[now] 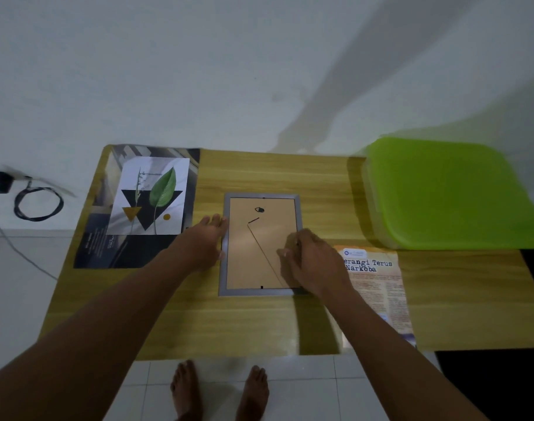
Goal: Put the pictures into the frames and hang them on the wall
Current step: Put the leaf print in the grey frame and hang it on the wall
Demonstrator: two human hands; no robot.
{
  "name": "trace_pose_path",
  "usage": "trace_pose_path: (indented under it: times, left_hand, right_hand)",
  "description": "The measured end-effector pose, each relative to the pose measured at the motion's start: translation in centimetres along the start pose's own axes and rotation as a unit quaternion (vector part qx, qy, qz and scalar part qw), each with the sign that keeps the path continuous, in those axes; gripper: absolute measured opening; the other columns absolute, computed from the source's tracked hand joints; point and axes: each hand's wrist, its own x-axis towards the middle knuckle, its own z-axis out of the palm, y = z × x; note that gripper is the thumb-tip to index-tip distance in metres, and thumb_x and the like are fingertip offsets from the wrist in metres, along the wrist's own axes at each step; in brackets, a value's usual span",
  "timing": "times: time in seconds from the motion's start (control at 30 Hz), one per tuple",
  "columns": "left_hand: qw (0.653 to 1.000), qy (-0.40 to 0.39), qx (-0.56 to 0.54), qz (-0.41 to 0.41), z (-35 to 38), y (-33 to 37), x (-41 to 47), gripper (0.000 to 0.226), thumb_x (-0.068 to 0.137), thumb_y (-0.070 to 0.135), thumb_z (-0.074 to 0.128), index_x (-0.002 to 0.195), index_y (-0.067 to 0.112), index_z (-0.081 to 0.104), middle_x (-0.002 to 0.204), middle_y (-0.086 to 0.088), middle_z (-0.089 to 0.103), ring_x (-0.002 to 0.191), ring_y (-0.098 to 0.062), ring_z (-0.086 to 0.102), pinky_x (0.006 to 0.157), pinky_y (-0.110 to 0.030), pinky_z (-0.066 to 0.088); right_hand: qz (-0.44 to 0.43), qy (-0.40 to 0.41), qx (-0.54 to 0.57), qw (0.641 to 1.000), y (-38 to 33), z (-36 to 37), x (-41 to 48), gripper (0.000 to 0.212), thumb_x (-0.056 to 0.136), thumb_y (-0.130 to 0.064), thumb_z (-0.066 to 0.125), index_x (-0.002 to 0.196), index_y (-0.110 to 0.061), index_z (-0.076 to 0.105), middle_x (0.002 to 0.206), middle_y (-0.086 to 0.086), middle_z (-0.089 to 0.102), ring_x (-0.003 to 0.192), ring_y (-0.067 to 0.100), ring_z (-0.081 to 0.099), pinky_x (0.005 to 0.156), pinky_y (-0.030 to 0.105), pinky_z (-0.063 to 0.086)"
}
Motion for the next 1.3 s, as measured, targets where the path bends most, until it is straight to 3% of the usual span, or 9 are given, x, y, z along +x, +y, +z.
trace_pose_path:
  times: [0.1,0.2,0.37,0.5,0.77,1.07,1.2,1.3]
  left_hand:
    - [1.0,0.01,0.004,0.004,0.4,-0.3,0.2,0.083,0.093,0.028,0.059,0.154,0.009,0.006,0.162,-0.011,0.007,0.148,-0.029,0.01,0.115,-0.048,0.028]
    - [1.0,0.015,0.008,0.006,0.8,-0.5,0.6,0.084,0.092,0.028,0.061,0.154,0.01,0.008,0.161,-0.011,0.009,0.148,-0.029,0.01,0.114,-0.049,0.03]
    - [1.0,0.008,-0.002,0.0,0.8,-0.6,0.7,0.084,0.093,0.027,0.06,0.154,0.013,0.005,0.162,-0.008,0.005,0.149,-0.027,0.007,0.114,-0.051,0.028]
    - [1.0,0.01,-0.006,-0.001,0.8,-0.5,0.7,0.083,0.093,0.026,0.059,0.154,0.013,0.004,0.162,-0.008,0.004,0.149,-0.028,0.008,0.115,-0.048,0.028]
    - [1.0,0.011,-0.004,0.002,0.8,-0.4,0.5,0.082,0.095,0.023,0.058,0.154,0.011,0.002,0.162,-0.009,0.002,0.149,-0.027,0.005,0.116,-0.043,0.024]
    - [1.0,0.016,-0.002,0.004,0.6,-0.2,0.4,0.08,0.095,0.022,0.057,0.154,0.01,0.004,0.162,-0.009,0.004,0.149,-0.028,0.006,0.115,-0.043,0.026]
    - [1.0,0.017,-0.002,0.006,0.6,-0.1,0.3,0.08,0.095,0.023,0.057,0.154,0.01,0.005,0.162,-0.01,0.006,0.149,-0.028,0.007,0.115,-0.043,0.026]
    - [1.0,0.02,-0.001,0.005,0.4,0.0,0.1,0.08,0.094,0.022,0.058,0.154,0.009,0.006,0.162,-0.01,0.007,0.149,-0.028,0.009,0.114,-0.043,0.027]
  right_hand:
    - [-0.055,-0.017,-0.021,0.998,-0.8,-0.6,4.0,0.064,0.099,-0.043,0.049,0.147,-0.005,0.031,0.156,0.017,0.03,0.142,0.034,0.03,0.11,0.043,0.035]
    - [-0.092,-0.056,-0.026,0.994,-1.8,-0.7,7.9,0.072,0.098,-0.042,0.052,0.153,-0.008,0.019,0.163,0.015,0.012,0.15,0.033,0.009,0.12,0.046,0.017]
    - [-0.116,-0.073,-0.024,0.99,-2.6,-0.9,9.7,0.058,0.094,-0.033,0.062,0.142,-0.01,0.04,0.145,0.011,0.04,0.135,0.03,0.035,0.104,0.042,0.037]
    - [-0.119,-0.062,-0.005,0.991,-2.6,-0.9,9.8,0.053,0.092,-0.032,0.066,0.136,-0.009,0.046,0.137,0.01,0.045,0.127,0.028,0.043,0.097,0.038,0.04]
    - [-0.141,-0.07,-0.054,0.986,-2.2,-0.7,10.4,0.05,0.092,-0.037,0.064,0.134,-0.013,0.05,0.144,0.01,0.042,0.136,0.025,0.035,0.102,0.036,0.037]
    - [-0.172,-0.062,-0.112,0.977,-1.7,-0.2,10.8,0.051,0.093,-0.043,0.058,0.133,-0.012,0.05,0.139,0.01,0.043,0.13,0.027,0.039,0.097,0.041,0.042]
    - [-0.177,-0.082,-0.156,0.968,-1.5,-0.4,10.3,0.056,0.099,-0.045,0.047,0.142,-0.01,0.04,0.15,0.015,0.032,0.138,0.032,0.029,0.107,0.048,0.036]
    - [-0.16,-0.076,-0.123,0.976,-1.1,-0.6,9.1,0.056,0.101,-0.045,0.042,0.144,-0.008,0.037,0.153,0.015,0.031,0.141,0.032,0.025,0.113,0.049,0.031]
